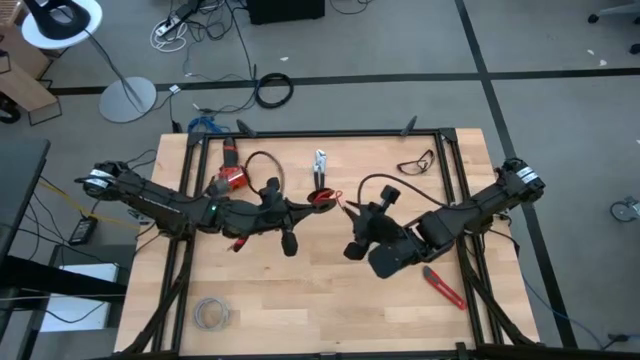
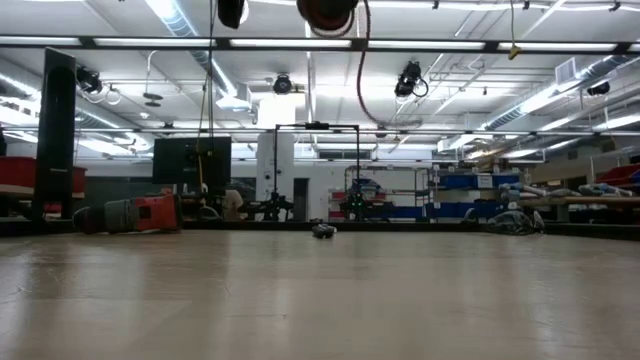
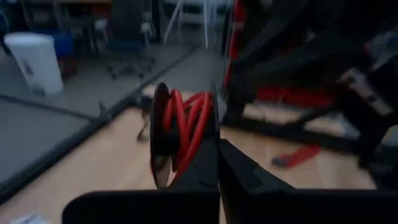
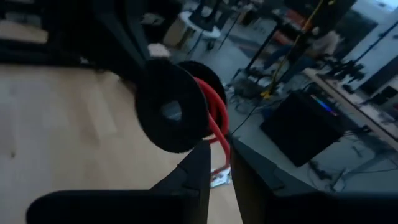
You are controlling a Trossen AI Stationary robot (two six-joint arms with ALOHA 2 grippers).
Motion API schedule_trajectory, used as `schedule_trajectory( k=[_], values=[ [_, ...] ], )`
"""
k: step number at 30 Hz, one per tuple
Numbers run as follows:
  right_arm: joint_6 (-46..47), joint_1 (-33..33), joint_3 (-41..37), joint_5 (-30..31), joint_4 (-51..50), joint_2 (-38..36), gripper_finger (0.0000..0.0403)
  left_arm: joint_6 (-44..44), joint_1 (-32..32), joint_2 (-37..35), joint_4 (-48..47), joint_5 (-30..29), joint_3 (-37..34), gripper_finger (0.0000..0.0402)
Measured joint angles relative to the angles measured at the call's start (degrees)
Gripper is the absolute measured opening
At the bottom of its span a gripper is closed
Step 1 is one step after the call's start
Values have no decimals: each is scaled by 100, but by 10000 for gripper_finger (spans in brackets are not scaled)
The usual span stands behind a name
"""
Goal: Coil cords
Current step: Coil the red wire onto the black spool
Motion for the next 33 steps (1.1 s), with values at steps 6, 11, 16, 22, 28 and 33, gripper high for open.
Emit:
schedule_trajectory(
  k=[6,11,16,22,28,33],
  values=[
    [-45,281,0,241,-66,-233,60,388,-59,-28,2705,-4,-1222,0],
    [-360,352,0,-76,56,-292,60,794,-134,-35,4547,83,-2098,0],
    [-1256,251,-88,-1030,1198,-292,60,1290,-180,-39,5758,447,-2568,0],
    [-3144,-9,-520,-1919,3618,-277,60,1718,-185,-37,6630,1105,-2887,0],
    [-3620,-360,-555,-2463,4278,-277,60,2093,-231,-36,7428,1743,-3163,0],
    [-3916,-540,-555,-2776,4723,-277,60,2166,-230,-35,7610,1988,-3316,0]
  ],
)
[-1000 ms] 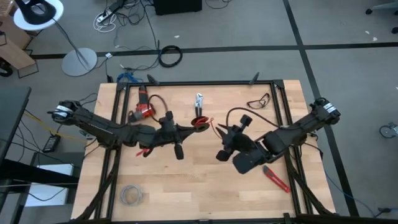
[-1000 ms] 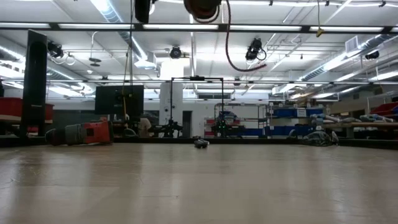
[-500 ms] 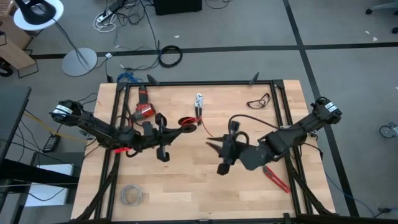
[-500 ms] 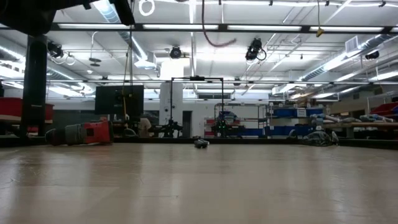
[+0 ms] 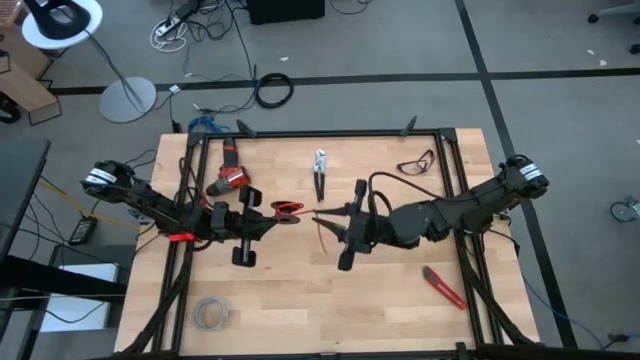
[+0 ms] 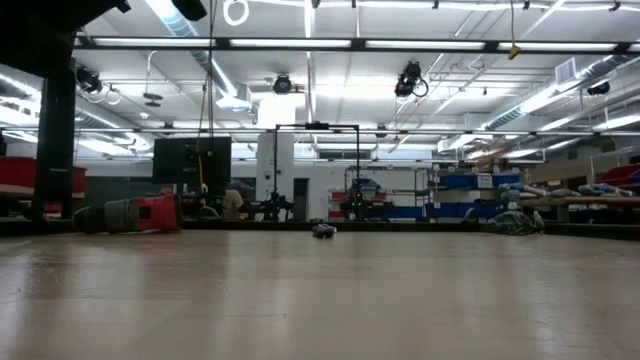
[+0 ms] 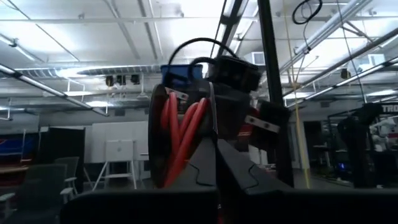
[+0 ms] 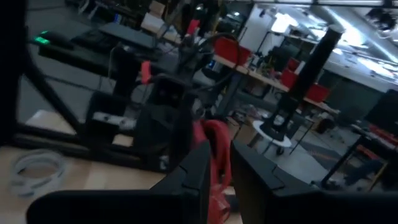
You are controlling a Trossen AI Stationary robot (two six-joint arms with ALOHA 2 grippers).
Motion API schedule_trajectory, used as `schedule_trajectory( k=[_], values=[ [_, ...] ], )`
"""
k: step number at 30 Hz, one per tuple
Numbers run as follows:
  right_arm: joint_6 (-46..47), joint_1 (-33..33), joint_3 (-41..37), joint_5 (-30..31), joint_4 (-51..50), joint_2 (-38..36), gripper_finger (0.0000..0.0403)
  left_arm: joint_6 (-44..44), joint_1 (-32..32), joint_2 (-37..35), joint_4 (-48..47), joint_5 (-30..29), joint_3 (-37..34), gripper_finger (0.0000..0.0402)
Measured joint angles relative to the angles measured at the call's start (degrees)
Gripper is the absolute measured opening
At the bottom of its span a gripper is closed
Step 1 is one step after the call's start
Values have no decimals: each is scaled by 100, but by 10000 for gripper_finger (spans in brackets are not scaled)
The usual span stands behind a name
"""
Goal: Coil cords
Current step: Coil the red wire onto the black spool
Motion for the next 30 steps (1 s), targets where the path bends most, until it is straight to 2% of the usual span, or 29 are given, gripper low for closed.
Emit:
schedule_trajectory(
  k=[4,12,17,30],
  values=[
    [47,-205,0,-392,123,0,60,-1,2,0,24,146,77,0],
    [535,-624,0,-1587,214,0,60,18,13,0,42,455,280,0],
    [576,-666,0,-2036,386,0,60,68,17,-34,44,499,284,0],
    [540,-708,4,-1981,147,0,60,85,177,-280,52,712,291,0]
  ],
)
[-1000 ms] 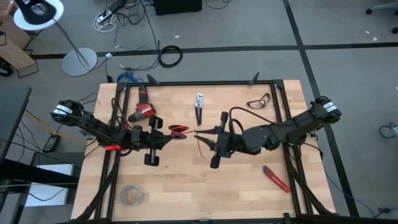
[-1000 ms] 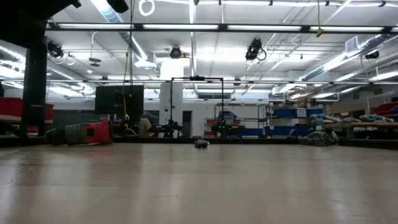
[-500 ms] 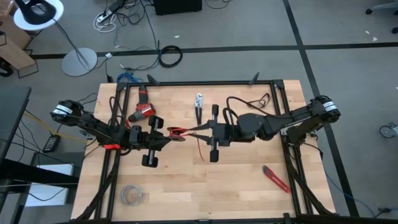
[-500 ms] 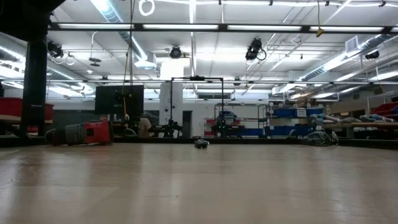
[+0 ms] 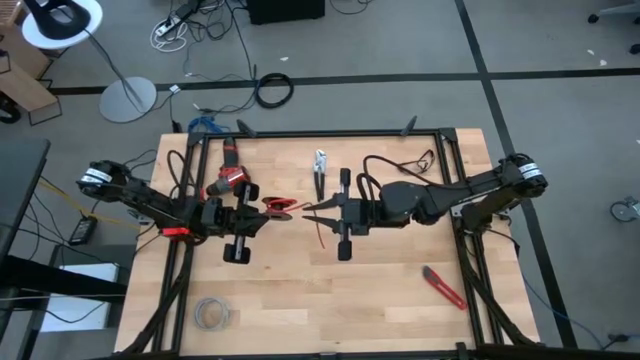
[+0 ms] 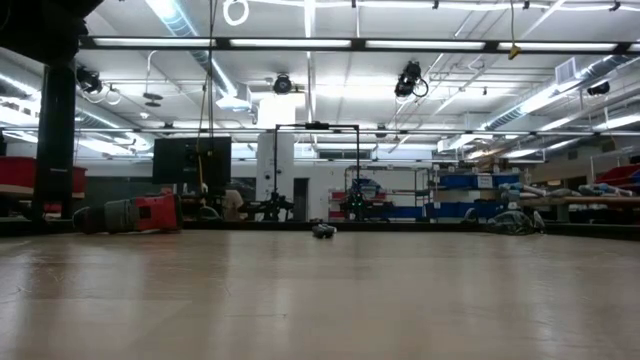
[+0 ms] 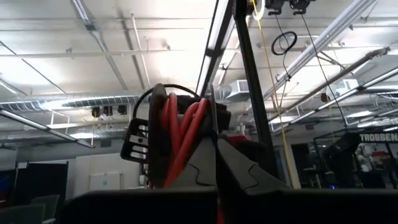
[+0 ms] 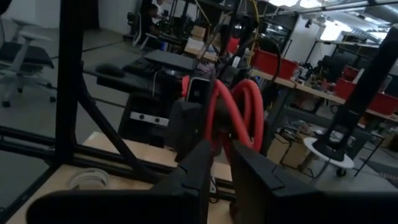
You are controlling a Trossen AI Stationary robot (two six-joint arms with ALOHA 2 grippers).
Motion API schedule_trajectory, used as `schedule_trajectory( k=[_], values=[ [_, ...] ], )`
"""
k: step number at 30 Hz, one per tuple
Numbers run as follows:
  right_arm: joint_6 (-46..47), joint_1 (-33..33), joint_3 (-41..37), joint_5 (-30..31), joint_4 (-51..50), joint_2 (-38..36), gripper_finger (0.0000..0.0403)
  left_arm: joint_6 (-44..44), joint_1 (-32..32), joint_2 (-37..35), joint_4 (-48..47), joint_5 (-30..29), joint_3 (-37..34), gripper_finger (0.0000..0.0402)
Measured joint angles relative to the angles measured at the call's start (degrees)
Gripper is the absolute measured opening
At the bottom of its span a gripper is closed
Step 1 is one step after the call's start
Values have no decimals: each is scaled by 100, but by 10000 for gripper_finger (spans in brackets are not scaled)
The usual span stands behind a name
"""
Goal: Coil cords
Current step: Coil the red wire onto the black spool
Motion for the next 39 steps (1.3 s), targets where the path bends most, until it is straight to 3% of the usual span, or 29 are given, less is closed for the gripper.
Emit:
schedule_trajectory(
  k=[9,16,22,28,39],
  values=[
    [-95,-12,0,-29,-41,39,60,205,-2,-236,2,301,-2,0],
    [-682,97,0,-60,685,39,60,188,-2,-500,0,839,-6,0],
    [-645,-70,0,-76,1382,39,60,122,-5,-509,0,935,-15,0],
    [271,-460,0,-1096,1126,39,60,47,-7,-507,0,956,-15,0],
    [487,-719,0,-1534,1027,39,60,-354,-7,-441,2,571,269,0]
  ],
)
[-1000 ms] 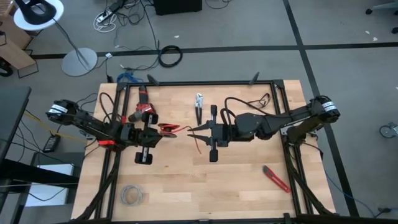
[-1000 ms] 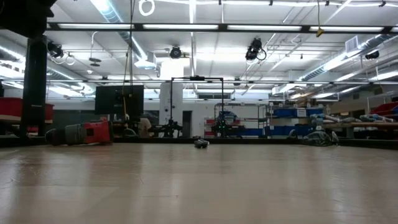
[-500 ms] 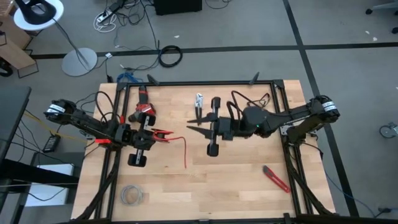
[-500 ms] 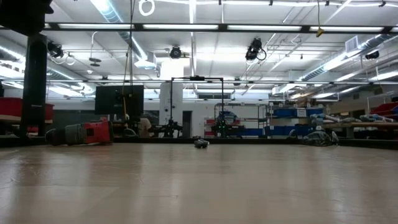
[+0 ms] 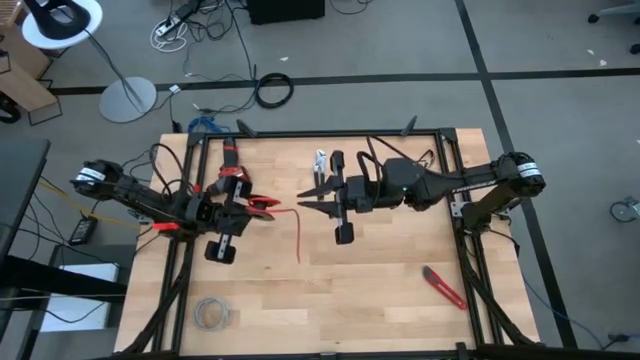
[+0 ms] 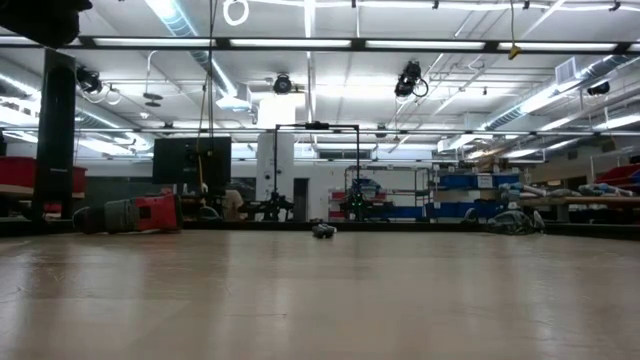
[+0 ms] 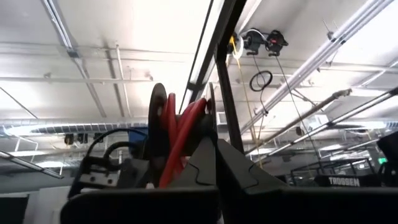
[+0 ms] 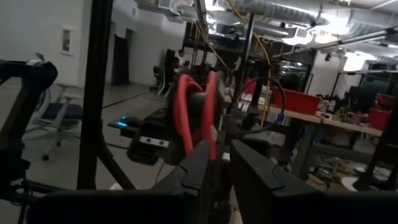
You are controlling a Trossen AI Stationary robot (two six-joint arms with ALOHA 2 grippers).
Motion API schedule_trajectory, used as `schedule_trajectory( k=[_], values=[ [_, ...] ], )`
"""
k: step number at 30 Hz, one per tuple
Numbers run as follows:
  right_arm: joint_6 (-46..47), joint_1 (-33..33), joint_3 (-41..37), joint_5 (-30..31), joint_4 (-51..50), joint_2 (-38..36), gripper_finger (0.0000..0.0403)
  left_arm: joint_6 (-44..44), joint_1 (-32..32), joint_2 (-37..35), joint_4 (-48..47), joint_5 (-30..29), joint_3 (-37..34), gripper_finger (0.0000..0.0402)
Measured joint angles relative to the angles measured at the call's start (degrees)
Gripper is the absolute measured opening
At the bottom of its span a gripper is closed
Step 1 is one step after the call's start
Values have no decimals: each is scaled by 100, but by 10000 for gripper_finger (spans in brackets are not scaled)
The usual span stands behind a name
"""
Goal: Coil cords
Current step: Coil the red wire onto the black spool
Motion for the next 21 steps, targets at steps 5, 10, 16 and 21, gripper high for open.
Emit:
schedule_trajectory(
  k=[5,10,16,21],
  values=[
    [95,-83,0,-8,-16,0,60,-254,0,146,0,-50,204,0],
    [315,-183,0,-155,-57,0,60,-428,4,393,0,-125,415,0],
    [344,-208,0,-397,-56,0,60,-490,8,592,0,-193,546,0],
    [342,-147,0,-438,-54,0,60,-631,84,660,0,-227,592,0]
  ],
)
